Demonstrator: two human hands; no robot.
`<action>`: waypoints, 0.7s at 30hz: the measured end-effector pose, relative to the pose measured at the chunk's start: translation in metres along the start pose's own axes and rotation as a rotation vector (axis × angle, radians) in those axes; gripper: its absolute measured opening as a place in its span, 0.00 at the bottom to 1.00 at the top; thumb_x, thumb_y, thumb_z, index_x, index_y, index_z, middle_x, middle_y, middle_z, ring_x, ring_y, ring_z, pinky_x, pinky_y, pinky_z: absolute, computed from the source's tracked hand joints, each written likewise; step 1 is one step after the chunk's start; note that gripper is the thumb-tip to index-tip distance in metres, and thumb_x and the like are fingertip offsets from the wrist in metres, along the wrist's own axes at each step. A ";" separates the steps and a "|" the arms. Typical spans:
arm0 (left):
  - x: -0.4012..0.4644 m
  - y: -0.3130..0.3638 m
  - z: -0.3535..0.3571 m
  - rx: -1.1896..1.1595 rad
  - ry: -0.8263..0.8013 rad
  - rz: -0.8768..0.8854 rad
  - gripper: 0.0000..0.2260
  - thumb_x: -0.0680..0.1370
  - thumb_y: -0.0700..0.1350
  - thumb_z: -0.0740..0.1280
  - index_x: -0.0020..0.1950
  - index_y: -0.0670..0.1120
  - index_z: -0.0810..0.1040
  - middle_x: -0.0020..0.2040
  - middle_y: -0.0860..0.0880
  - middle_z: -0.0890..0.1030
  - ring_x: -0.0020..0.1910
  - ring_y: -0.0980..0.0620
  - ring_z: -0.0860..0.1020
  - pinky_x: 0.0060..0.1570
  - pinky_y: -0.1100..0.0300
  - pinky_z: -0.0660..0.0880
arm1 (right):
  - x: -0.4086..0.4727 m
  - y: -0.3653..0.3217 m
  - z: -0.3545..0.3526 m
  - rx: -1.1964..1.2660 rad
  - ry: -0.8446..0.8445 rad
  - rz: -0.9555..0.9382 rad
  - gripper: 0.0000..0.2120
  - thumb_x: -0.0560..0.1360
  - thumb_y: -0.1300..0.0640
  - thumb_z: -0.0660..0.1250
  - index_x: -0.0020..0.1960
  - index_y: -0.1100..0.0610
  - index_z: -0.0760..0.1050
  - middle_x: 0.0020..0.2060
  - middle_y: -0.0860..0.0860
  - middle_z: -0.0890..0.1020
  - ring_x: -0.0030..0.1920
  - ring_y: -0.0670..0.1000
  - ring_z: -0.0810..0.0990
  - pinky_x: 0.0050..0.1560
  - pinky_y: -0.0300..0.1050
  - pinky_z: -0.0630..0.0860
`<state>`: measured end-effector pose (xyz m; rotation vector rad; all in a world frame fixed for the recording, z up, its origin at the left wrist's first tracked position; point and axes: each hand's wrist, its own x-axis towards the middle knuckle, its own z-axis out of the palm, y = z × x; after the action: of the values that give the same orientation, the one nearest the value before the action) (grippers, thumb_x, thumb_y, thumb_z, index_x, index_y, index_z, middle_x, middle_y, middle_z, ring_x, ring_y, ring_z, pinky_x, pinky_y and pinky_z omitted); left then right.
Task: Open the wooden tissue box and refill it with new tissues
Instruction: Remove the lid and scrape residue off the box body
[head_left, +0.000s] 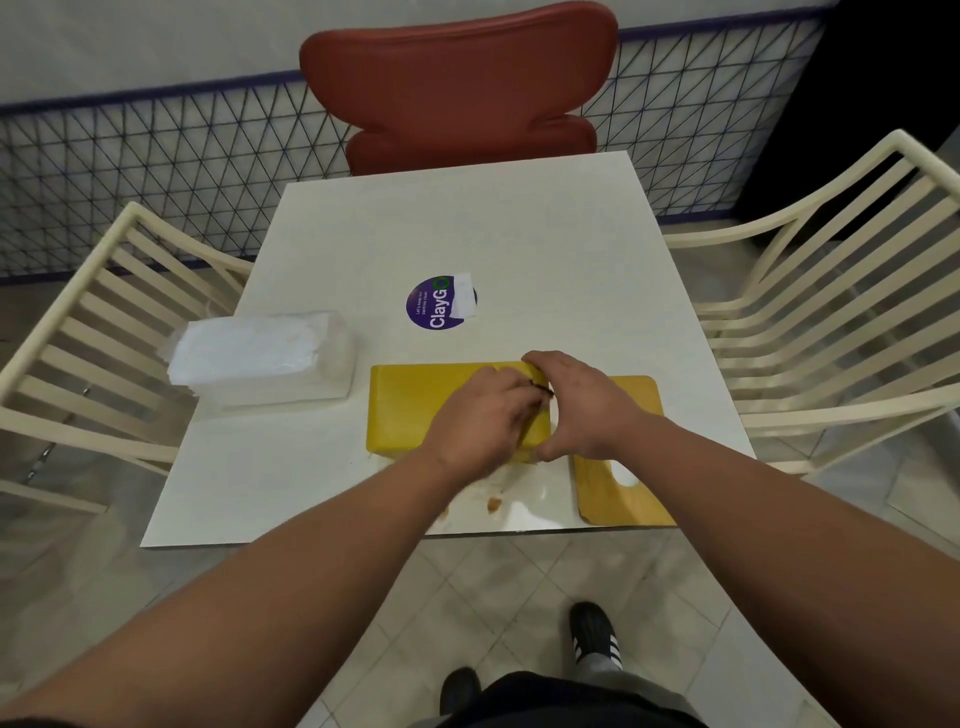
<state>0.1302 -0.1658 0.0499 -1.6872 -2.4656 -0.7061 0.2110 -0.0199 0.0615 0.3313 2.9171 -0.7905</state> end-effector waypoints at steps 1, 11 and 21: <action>-0.009 0.010 0.004 -0.023 -0.007 0.016 0.09 0.72 0.40 0.67 0.50 0.45 0.83 0.46 0.46 0.81 0.42 0.43 0.77 0.40 0.54 0.77 | 0.000 0.000 -0.001 -0.010 0.000 0.003 0.54 0.58 0.50 0.81 0.77 0.53 0.55 0.73 0.50 0.65 0.69 0.52 0.67 0.65 0.44 0.67; -0.041 0.003 0.010 0.070 0.248 -0.233 0.09 0.72 0.38 0.70 0.52 0.46 0.83 0.40 0.46 0.78 0.36 0.43 0.75 0.35 0.53 0.75 | 0.001 -0.001 0.000 -0.084 -0.005 -0.016 0.56 0.58 0.46 0.80 0.77 0.53 0.54 0.73 0.50 0.63 0.70 0.52 0.66 0.65 0.45 0.67; -0.026 0.014 0.018 0.038 0.221 -0.266 0.11 0.69 0.37 0.70 0.49 0.44 0.83 0.37 0.44 0.77 0.35 0.43 0.75 0.35 0.55 0.73 | 0.003 -0.001 0.001 -0.081 0.004 -0.011 0.54 0.59 0.48 0.80 0.77 0.54 0.54 0.72 0.50 0.64 0.70 0.53 0.66 0.66 0.47 0.68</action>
<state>0.1570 -0.1767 0.0303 -1.2058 -2.5479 -0.8155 0.2079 -0.0210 0.0606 0.3108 2.9474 -0.6709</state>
